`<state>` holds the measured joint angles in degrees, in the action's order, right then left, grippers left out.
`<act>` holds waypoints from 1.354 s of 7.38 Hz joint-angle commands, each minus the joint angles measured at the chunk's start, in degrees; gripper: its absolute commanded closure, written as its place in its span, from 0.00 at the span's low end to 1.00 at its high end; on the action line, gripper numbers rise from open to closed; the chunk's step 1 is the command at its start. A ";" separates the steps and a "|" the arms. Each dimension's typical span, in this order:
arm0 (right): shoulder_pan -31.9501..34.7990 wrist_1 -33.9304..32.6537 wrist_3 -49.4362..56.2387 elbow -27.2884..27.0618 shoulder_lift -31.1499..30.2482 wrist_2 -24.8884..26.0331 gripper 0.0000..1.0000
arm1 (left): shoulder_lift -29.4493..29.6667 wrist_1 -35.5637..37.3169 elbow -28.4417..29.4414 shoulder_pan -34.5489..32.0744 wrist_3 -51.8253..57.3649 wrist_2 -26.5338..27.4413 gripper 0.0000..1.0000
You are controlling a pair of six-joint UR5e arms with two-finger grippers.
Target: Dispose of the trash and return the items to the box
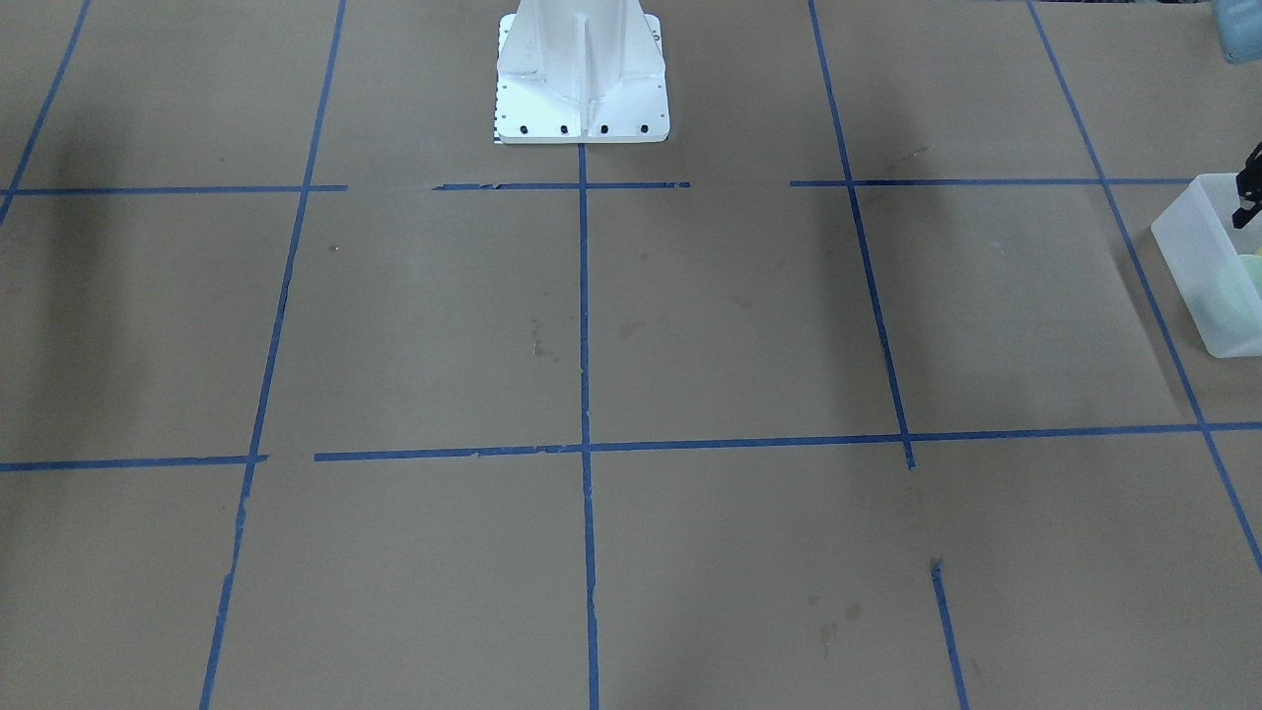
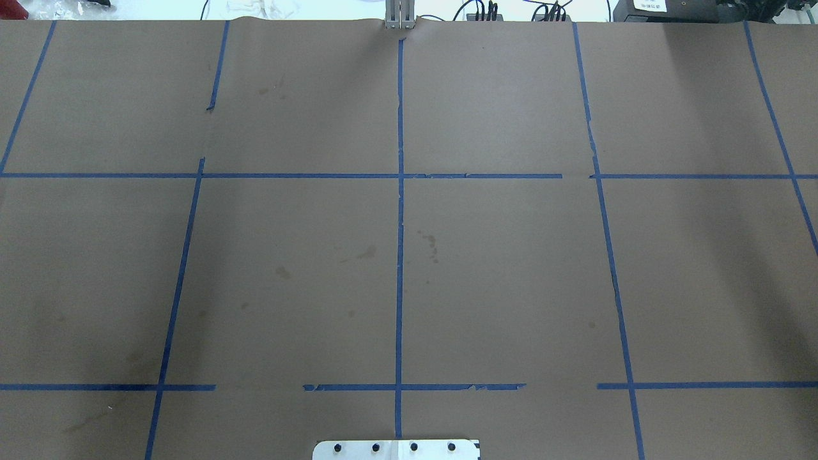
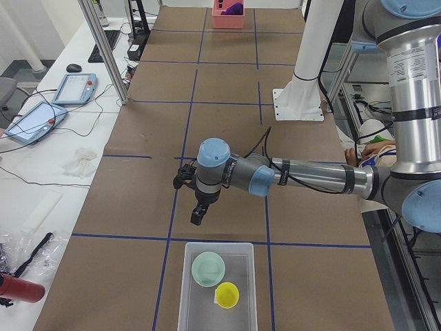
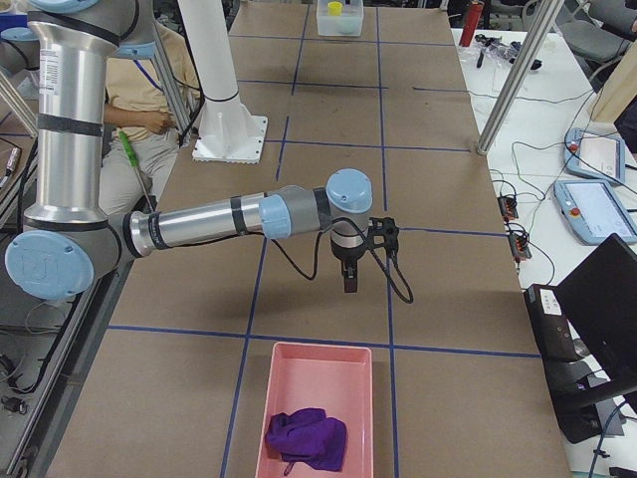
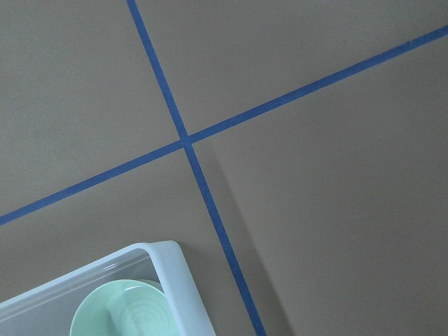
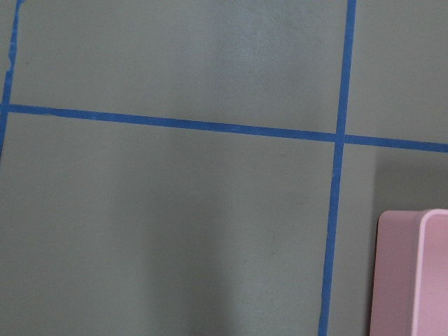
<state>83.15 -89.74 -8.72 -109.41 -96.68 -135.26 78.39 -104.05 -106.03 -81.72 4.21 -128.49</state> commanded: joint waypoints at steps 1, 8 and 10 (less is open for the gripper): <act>-0.01 4.54 -0.16 0.25 -0.26 -0.09 0.00 | -0.08 -0.01 -0.15 -0.01 0.09 -0.18 0.00; 0.69 4.66 -0.16 0.51 -0.88 -1.94 0.00 | 4.47 2.52 1.61 -0.98 0.53 -8.09 0.00; 1.05 5.45 0.02 0.25 -4.04 -0.10 0.00 | 3.01 3.51 0.56 -1.86 0.53 -8.09 0.00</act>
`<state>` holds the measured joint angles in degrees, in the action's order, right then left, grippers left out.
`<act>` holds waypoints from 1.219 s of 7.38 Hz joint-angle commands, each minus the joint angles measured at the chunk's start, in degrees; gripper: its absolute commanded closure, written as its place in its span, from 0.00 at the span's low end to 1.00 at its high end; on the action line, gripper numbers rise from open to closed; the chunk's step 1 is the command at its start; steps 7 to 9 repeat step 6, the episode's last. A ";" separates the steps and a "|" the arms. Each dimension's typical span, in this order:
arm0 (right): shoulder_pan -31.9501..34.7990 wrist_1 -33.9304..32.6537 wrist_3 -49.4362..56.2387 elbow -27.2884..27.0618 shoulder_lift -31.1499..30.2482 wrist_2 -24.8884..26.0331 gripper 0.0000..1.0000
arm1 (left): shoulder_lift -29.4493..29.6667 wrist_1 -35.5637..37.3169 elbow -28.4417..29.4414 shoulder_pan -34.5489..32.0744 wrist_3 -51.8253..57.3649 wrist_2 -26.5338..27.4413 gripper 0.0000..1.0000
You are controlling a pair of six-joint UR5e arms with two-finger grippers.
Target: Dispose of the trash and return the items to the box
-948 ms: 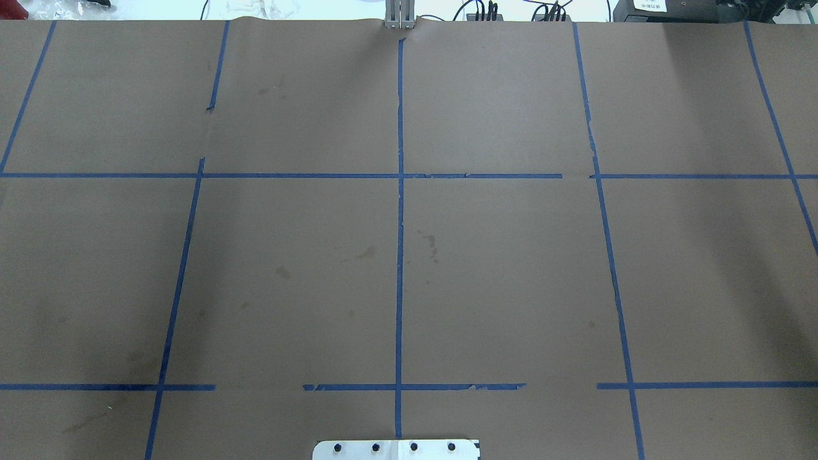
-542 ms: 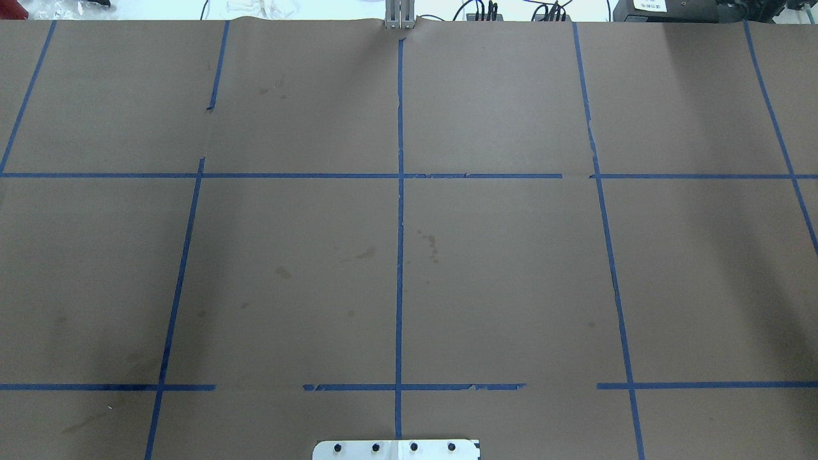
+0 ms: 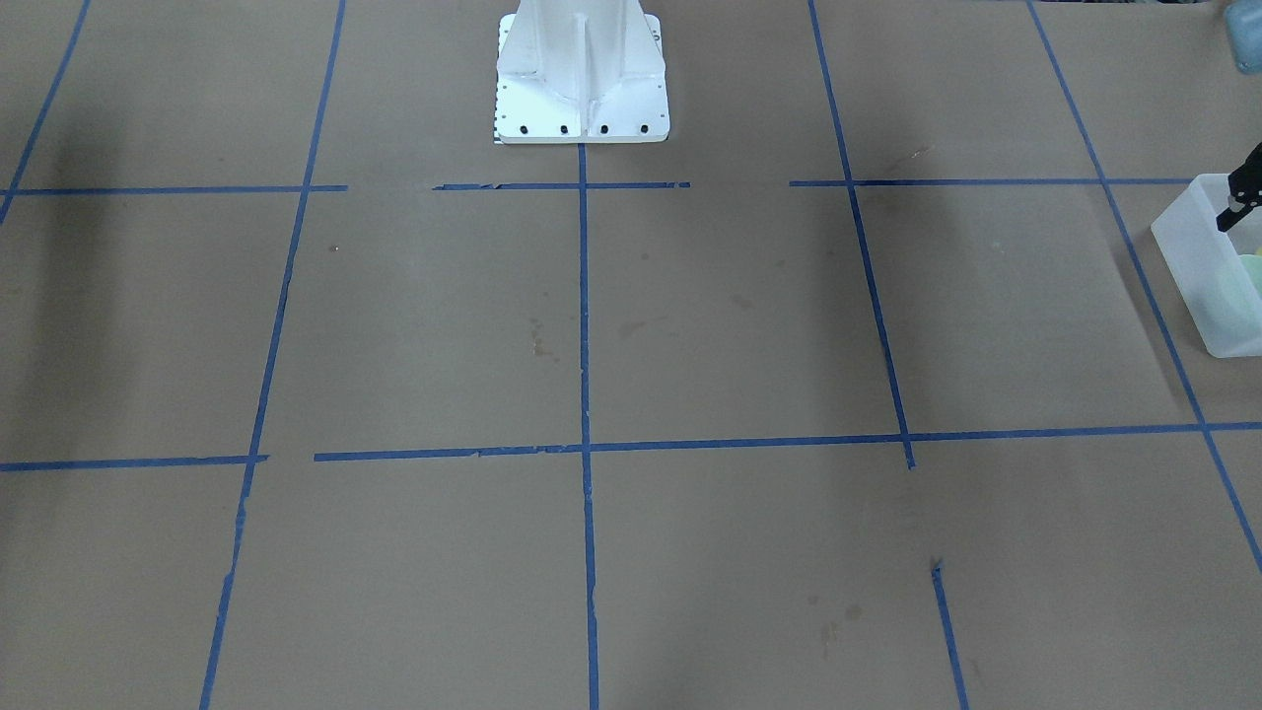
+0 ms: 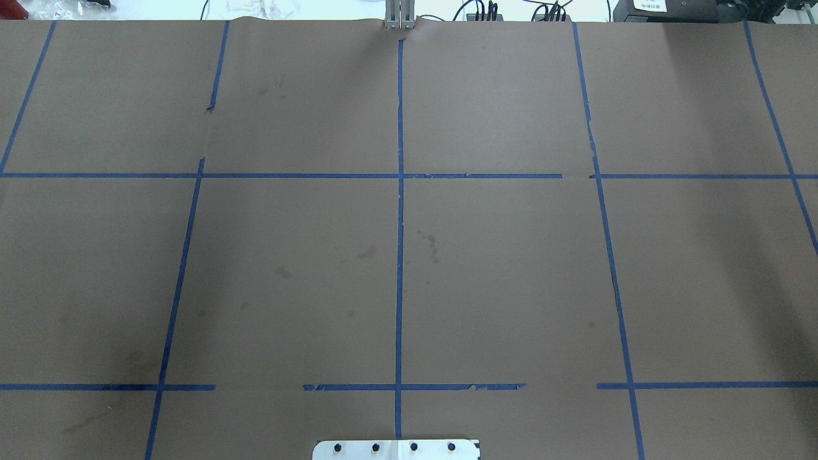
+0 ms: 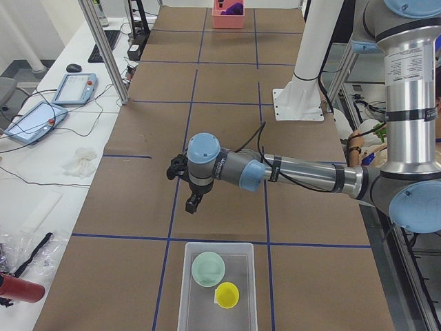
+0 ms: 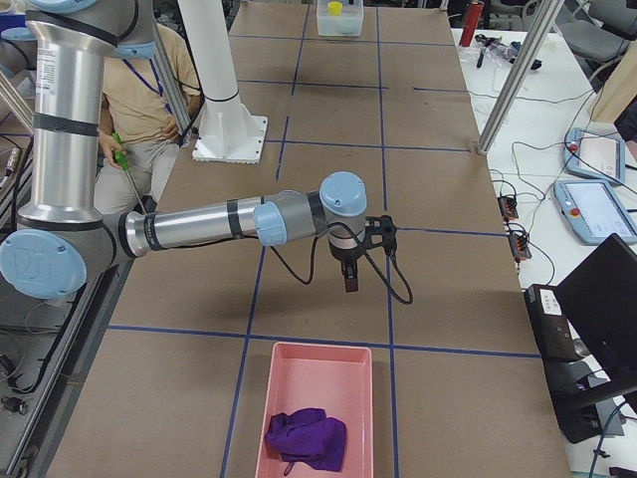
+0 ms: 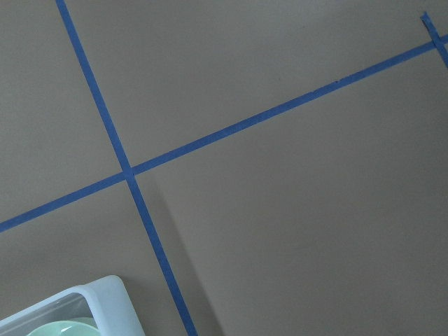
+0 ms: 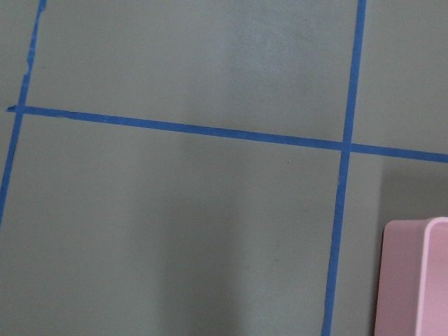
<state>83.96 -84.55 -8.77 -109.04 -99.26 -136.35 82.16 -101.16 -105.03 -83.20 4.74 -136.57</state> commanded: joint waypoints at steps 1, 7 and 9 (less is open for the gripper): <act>0.93 0.09 0.15 -0.21 -1.46 1.95 0.00 | -1.47 0.61 0.43 -0.38 0.00 -0.01 0.00; 0.94 -0.53 0.07 0.40 -1.46 6.79 0.00 | -0.69 3.69 1.93 -0.47 -0.08 0.16 0.00; 0.94 -0.53 0.07 0.40 -1.46 6.79 0.00 | -0.69 3.69 1.93 -0.47 -0.08 0.16 0.00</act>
